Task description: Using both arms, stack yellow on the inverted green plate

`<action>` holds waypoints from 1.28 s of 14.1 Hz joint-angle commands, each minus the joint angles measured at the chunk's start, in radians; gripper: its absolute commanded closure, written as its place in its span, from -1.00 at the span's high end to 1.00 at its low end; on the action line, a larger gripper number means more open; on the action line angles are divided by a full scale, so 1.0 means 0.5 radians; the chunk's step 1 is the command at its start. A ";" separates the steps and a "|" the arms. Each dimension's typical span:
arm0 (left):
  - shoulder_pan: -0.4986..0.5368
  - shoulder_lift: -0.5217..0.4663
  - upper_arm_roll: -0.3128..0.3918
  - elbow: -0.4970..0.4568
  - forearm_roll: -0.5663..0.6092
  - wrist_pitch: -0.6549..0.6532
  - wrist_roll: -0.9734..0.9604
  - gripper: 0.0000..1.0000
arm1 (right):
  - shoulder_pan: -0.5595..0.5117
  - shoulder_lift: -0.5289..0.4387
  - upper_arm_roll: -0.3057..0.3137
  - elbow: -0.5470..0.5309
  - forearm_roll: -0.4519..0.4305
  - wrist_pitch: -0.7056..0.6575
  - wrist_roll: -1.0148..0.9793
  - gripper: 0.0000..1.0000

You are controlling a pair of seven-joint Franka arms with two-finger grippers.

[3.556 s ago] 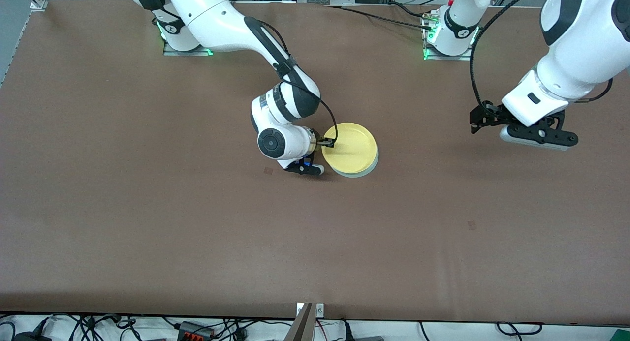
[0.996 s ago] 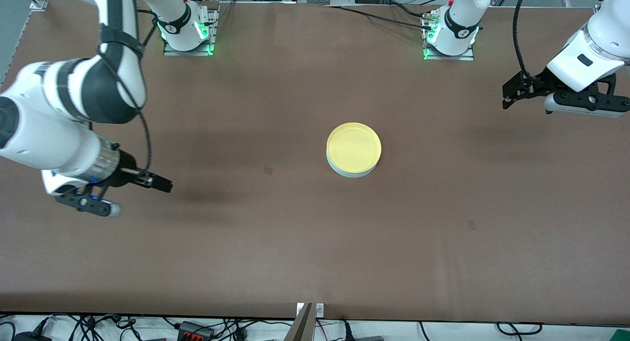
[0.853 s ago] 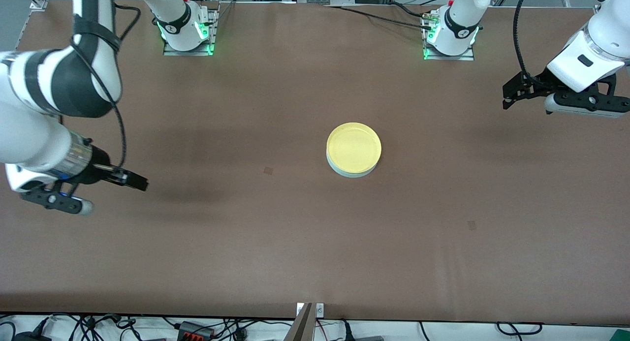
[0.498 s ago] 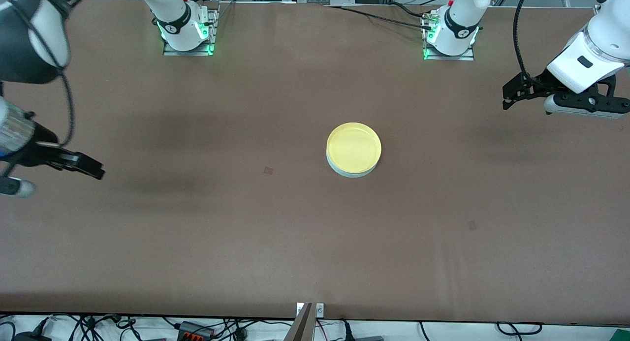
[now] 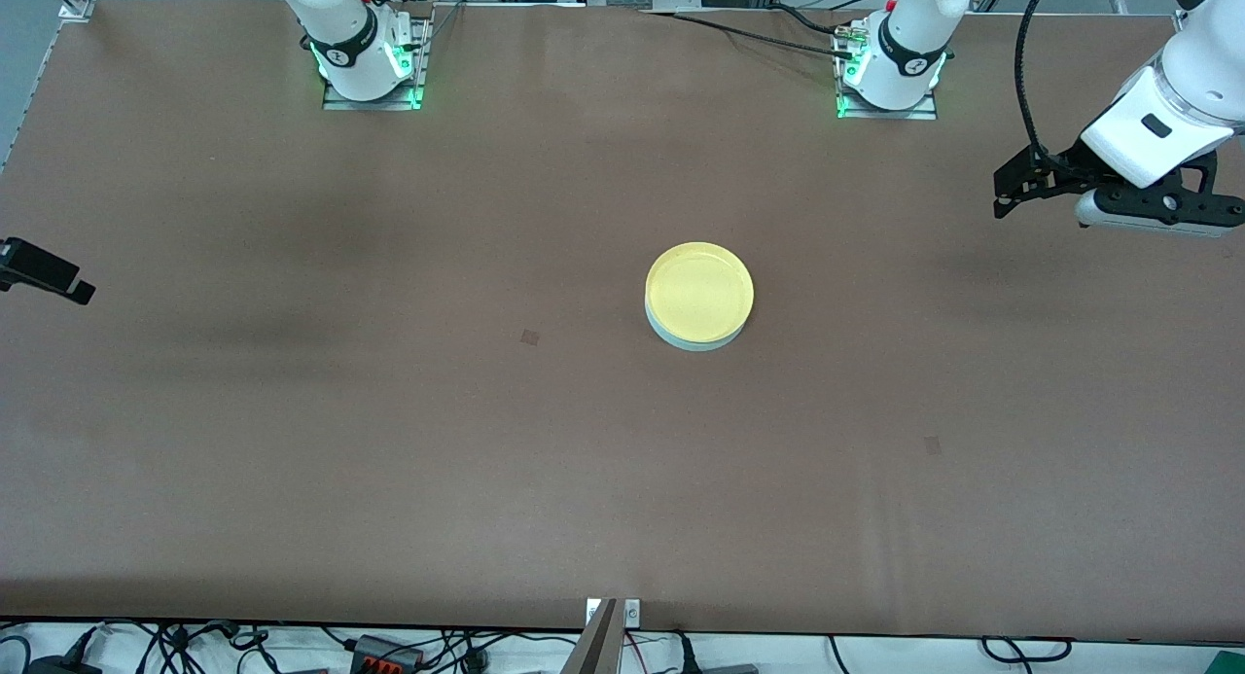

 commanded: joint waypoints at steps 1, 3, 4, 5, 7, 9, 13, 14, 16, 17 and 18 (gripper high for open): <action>0.003 0.022 -0.008 0.059 -0.014 -0.043 0.008 1.00 | -0.004 -0.060 0.048 -0.063 -0.104 -0.084 -0.067 1.00; 0.006 0.022 -0.005 0.059 -0.004 -0.036 0.011 1.00 | -0.004 -0.154 0.051 -0.203 -0.110 -0.057 -0.067 1.00; 0.009 0.019 -0.005 0.059 -0.007 -0.042 0.011 1.00 | 0.011 -0.225 0.051 -0.319 -0.119 -0.012 -0.067 1.00; 0.009 0.019 -0.005 0.059 -0.007 -0.046 0.011 1.00 | 0.017 -0.307 0.054 -0.445 -0.138 0.053 -0.067 1.00; 0.009 0.019 -0.005 0.059 -0.007 -0.046 0.011 1.00 | 0.023 -0.470 0.054 -0.691 -0.156 0.188 -0.073 1.00; 0.009 0.019 -0.005 0.059 -0.007 -0.049 0.011 1.00 | 0.026 -0.514 0.054 -0.753 -0.156 0.194 -0.088 1.00; 0.009 0.019 -0.005 0.059 -0.004 -0.049 0.014 1.00 | 0.045 -0.501 0.057 -0.716 -0.193 0.182 -0.116 1.00; 0.009 0.019 -0.005 0.059 -0.004 -0.049 0.011 1.00 | 0.042 -0.486 0.057 -0.704 -0.181 0.197 -0.113 1.00; 0.006 0.016 -0.008 0.059 -0.004 -0.049 0.011 1.00 | 0.054 -0.440 0.057 -0.621 -0.187 0.179 -0.116 1.00; 0.009 0.019 -0.005 0.059 -0.004 -0.049 0.011 1.00 | 0.069 -0.437 0.054 -0.618 -0.196 0.194 -0.116 1.00; 0.009 0.019 -0.008 0.059 -0.004 -0.049 -0.005 1.00 | 0.069 -0.437 0.054 -0.612 -0.196 0.201 -0.116 1.00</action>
